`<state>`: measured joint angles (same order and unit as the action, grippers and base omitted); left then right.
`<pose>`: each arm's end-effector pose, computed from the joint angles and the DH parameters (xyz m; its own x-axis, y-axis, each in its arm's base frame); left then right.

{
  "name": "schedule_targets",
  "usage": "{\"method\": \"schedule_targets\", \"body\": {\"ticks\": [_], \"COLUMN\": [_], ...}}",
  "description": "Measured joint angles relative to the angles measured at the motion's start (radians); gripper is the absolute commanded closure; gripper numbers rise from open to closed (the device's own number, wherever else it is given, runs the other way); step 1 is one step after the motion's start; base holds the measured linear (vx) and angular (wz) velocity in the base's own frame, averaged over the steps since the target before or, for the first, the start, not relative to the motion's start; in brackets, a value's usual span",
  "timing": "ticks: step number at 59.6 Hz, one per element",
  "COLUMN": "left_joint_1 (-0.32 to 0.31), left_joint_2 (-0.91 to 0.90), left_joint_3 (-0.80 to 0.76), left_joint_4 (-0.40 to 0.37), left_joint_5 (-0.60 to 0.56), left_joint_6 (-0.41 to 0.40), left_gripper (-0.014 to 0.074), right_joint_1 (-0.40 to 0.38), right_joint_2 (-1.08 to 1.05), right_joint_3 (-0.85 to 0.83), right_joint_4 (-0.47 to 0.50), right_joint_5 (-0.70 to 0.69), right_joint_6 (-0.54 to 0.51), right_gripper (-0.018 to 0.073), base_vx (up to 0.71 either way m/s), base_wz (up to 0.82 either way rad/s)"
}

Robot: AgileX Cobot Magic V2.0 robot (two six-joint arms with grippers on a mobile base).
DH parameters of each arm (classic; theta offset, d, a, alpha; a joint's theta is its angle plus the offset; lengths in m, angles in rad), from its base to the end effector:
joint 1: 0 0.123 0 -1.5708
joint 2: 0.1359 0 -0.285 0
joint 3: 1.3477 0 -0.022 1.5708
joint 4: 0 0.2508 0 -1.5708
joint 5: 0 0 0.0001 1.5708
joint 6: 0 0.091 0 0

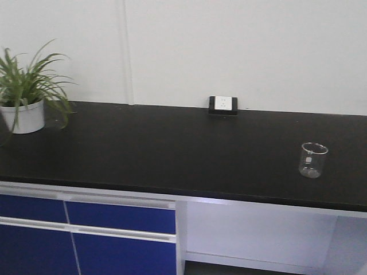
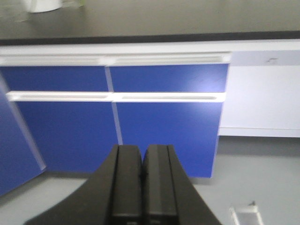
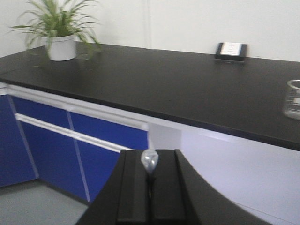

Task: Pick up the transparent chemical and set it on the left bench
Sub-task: 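Drive the base to the bench with white bins, holding the pipette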

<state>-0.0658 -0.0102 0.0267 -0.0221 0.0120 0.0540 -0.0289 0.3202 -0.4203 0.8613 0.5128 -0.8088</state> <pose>0.0566 -0.0038 0.2036 0.0606 0.0280 -0.9978 0.0641 0.9974 0.0319 0.0707 0.0319 0.3030 -0.1580 -0.0103 -0.9874 -0.3428 0.9383 0.0450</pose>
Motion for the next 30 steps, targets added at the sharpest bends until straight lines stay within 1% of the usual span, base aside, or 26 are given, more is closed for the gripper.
{"method": "schedule_targets", "body": {"ticks": [13, 30], "left_joint_1": [0.0, 0.0], "left_joint_2": [0.0, 0.0], "left_joint_3": [0.0, 0.0], "left_joint_4": [0.0, 0.0], "left_joint_5": [0.0, 0.0], "left_joint_6": [0.0, 0.0], "left_gripper": [0.06, 0.06], "right_joint_1": [0.0, 0.0], "right_joint_2": [0.0, 0.0], "right_joint_3": [0.0, 0.0], "right_joint_4": [0.0, 0.0], "right_joint_5": [0.0, 0.0], "right_joint_6": [0.0, 0.0], "right_gripper": [0.0562, 0.0562], "base_vx": [-0.28, -0.2], "base_wz": [0.55, 0.72]}}
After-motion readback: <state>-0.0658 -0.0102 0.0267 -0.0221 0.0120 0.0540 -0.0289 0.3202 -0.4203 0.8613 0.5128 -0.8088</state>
